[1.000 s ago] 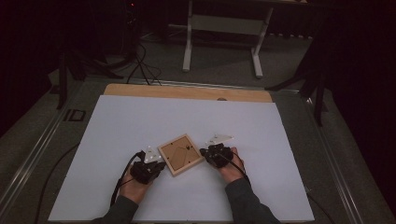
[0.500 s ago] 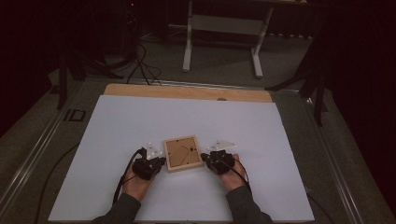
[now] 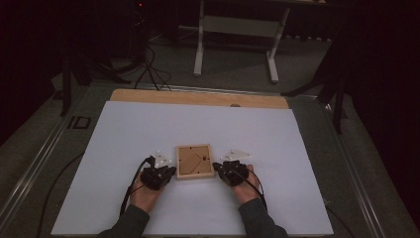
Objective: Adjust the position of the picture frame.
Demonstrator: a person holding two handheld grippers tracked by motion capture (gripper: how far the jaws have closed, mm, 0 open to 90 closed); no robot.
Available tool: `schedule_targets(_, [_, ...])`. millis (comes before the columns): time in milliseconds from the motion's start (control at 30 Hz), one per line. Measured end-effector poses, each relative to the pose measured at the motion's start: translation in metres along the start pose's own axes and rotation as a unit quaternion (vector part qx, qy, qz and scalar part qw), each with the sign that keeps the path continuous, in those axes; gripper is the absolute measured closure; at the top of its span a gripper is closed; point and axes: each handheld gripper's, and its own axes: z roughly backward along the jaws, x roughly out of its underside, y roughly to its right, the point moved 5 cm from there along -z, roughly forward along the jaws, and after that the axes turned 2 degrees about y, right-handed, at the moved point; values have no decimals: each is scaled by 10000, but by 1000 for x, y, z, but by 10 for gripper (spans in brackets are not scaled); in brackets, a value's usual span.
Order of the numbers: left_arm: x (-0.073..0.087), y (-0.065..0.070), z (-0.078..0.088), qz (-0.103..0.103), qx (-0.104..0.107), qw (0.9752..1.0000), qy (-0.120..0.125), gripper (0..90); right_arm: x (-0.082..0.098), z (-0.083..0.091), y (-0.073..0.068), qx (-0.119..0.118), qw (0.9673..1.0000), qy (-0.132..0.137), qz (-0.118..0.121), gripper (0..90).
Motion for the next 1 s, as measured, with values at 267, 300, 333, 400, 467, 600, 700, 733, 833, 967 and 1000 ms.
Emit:
schedule_targets(267, [4,4,4,43,18,10000,-20,898,3,3,-4,36,9999,12,153,898])
schedule_targets(300, [4,4,3,38,16,10000,-21,899,3,3,-4,38,9999,12,152,899])
schedule_targets(333, [4,4,3,38,16,10000,-21,898,3,3,-4,38,9999,12,152,899])
schedule_targets(400, [3,3,2,73,15,10000,-5,899,3,3,-4,28,9999,11,165,899])
schedule_targets(467, [1,3,0,117,2,9999,-3,899,3,3,-3,28,9999,16,164,899])
schedule_targets(600, [-2,1,-2,72,-39,10000,-7,899,2,3,-1,37,9999,16,134,899])
schedule_targets(700, [-4,-1,-5,73,-56,10000,4,899,2,2,1,40,9999,41,104,899])
schedule_targets(733, [-5,-2,-6,91,-34,10000,20,899,1,1,2,33,9999,51,83,899])
schedule_targets(833, [-6,-3,-7,64,-39,10000,9,899,1,0,3,-2,9999,71,75,898])
schedule_targets(967, [-8,-7,-8,66,-31,10000,-15,899,0,-1,4,-10,9999,98,52,899])
schedule_targets(1000, [-8,-8,-9,52,-37,10000,-12,899,0,-2,5,-15,9999,112,57,899])
